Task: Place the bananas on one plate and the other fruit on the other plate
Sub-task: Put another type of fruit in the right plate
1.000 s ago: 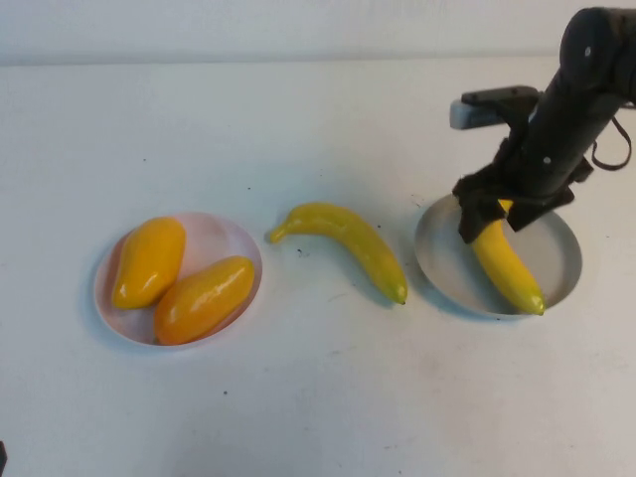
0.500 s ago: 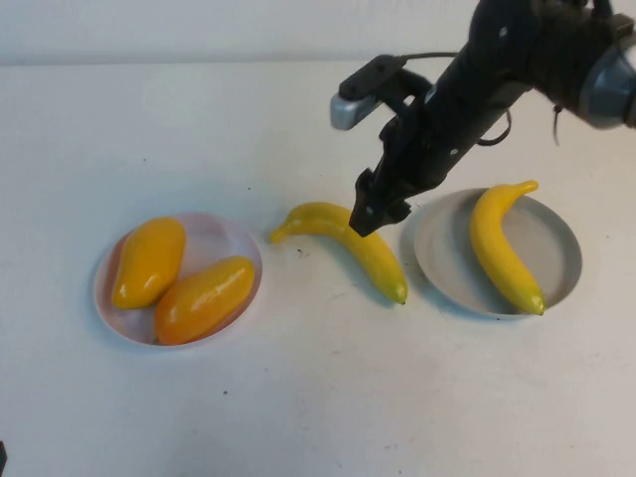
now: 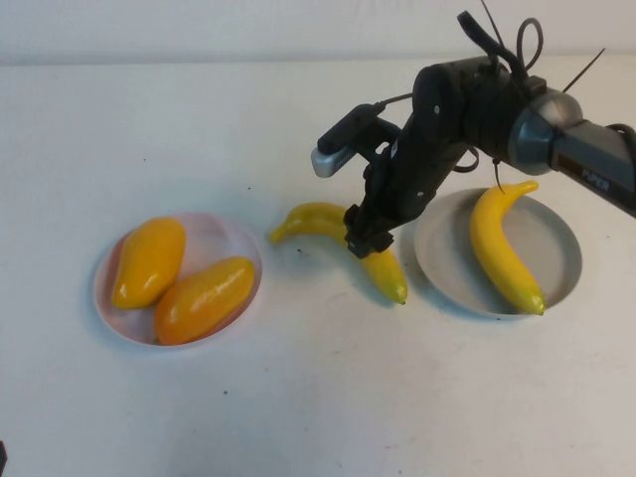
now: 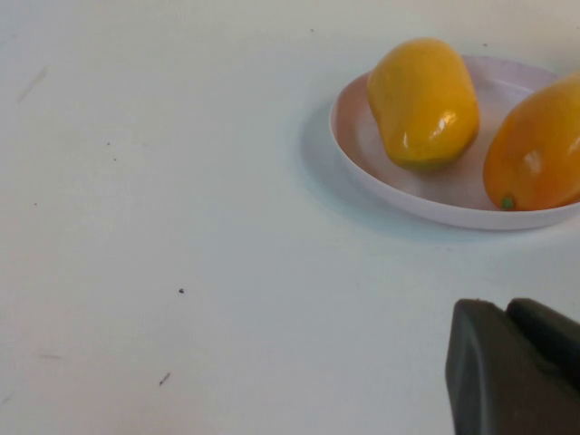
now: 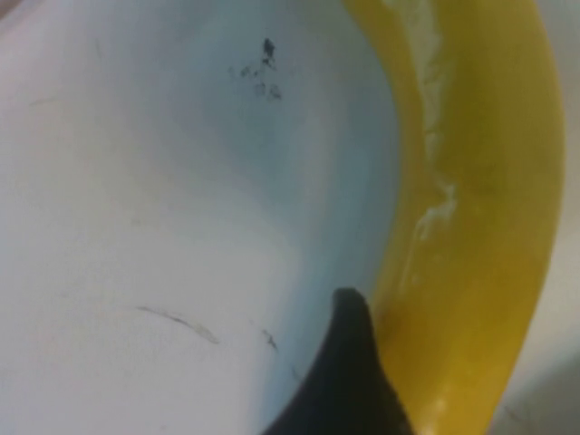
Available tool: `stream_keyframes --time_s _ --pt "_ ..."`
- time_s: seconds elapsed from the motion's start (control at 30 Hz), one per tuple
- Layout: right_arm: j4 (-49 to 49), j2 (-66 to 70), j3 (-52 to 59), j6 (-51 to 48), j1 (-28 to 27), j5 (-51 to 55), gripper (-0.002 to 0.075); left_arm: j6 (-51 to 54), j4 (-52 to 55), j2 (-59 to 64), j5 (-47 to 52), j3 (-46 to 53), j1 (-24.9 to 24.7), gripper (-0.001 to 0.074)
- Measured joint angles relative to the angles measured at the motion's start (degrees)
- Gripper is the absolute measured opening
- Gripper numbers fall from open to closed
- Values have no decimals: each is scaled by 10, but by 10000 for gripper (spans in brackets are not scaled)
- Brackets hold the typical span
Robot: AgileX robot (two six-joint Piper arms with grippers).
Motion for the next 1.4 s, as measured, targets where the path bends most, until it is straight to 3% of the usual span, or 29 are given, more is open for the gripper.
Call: stream_keyframes --time_s 0.37,0.53,0.63,0.8,1.0,1.17,1.4 --pt "0 36 -2 8 0 -7 491 0 0 0 0 0 0 2" --pt "0 36 -6 25 0 1 385 0 0 0 0 0 0 2" --pt "0 37 -33 59 0 39 314 0 0 0 0 0 0 2" --pt "-3 39 -127 130 0 119 314 0 0 0 0 0 0 2" --pt "-59 22 -207 231 0 132 314 0 0 0 0 0 0 2" --pt "-87 -37 -175 275 -13 137 314 0 0 0 0 0 0 2" --pt "-86 -140 -38 327 -71 139 314 0 0 0 0 0 0 2"
